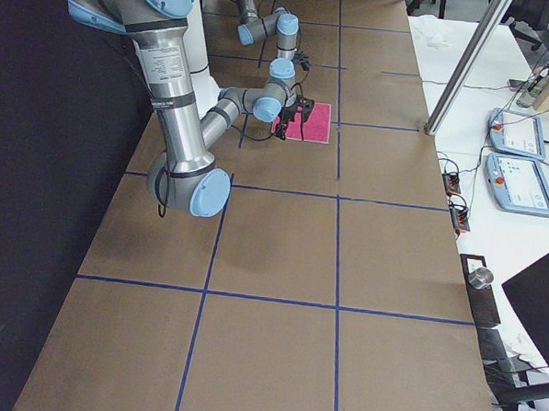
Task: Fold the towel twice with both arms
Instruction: 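Grasp the two near corners of the pink towel with both grippers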
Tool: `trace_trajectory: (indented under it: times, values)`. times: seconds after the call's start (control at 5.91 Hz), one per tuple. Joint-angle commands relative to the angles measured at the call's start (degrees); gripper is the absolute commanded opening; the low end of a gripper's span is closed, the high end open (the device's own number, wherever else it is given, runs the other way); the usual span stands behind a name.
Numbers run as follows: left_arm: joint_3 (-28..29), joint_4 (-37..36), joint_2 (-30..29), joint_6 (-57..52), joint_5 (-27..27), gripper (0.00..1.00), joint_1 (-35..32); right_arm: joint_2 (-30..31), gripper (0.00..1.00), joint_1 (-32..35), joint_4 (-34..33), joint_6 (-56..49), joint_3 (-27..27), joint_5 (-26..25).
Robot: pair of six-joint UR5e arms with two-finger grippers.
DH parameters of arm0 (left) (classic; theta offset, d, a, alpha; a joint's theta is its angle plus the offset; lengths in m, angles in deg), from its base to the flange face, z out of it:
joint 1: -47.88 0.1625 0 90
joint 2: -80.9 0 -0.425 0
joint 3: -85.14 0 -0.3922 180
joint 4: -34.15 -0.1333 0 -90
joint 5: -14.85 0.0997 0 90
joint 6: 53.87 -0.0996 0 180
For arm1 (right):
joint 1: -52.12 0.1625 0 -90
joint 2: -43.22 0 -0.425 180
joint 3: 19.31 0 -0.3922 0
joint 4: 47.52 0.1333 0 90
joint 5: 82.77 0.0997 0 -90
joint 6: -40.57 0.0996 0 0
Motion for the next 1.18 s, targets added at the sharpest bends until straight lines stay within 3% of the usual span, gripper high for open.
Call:
trace_trajectory:
  times: [0.0, 0.34, 0.68, 1.02]
  values:
    - [0.1, 0.0, 0.0, 0.0, 0.0, 0.01, 0.0, -1.2, 0.89, -4.1, -0.5, 1.5, -2.4, -3.4]
    - [0.2, 0.1, 0.1, 0.1, -0.1, 0.01, 0.0, -1.6, 0.75, -5.1, -0.9, 1.5, -3.1, -3.4]
    - [0.2, 0.1, 0.2, 0.1, -0.1, 0.01, 0.0, -1.7, 0.55, -5.1, -0.8, 1.5, -4.1, -3.4]
    - [0.2, 0.1, 0.3, 0.1, 0.0, 0.01, 0.0, -2.5, 0.55, -5.1, -0.9, 1.5, -4.1, -3.3]
